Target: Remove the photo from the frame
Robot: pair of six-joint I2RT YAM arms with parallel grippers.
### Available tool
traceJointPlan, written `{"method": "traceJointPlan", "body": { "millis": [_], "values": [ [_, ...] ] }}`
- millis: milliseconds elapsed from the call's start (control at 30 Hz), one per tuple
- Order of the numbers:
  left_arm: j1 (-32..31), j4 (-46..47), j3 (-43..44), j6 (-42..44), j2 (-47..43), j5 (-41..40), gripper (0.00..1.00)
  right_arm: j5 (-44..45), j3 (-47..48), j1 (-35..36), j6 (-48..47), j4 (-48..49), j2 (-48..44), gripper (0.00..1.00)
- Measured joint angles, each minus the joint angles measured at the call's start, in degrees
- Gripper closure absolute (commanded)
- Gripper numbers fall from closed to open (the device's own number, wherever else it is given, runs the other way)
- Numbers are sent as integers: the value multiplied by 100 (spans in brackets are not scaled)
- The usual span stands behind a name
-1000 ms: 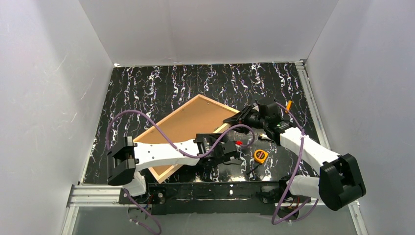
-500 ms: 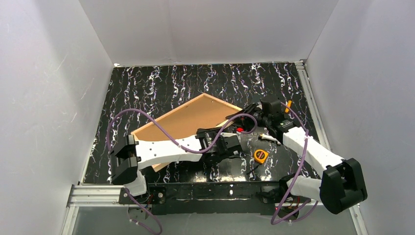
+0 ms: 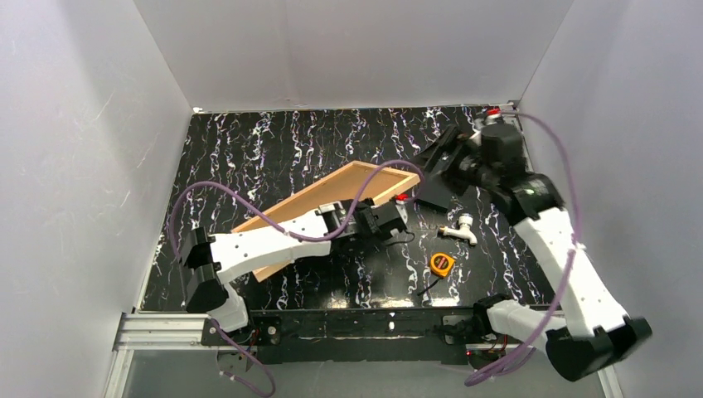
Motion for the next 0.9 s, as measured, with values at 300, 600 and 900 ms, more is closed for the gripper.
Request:
{"method": "traceJointPlan", "body": {
  "millis": [300,600,900],
  "values": [
    [1200,-903,887,-348,-348,1438,100,1740,903,-177,-1086,-1095,-1615,17],
    [3488,-1904,2385,-1027,-234,2879,100,1353,-568,-177,-1084,-1187,-1589,17],
    [5869,-2463,3987,-2380,649,4937,100,892,-1246,-177,-999,-1062,-1462,17]
  ]
}}
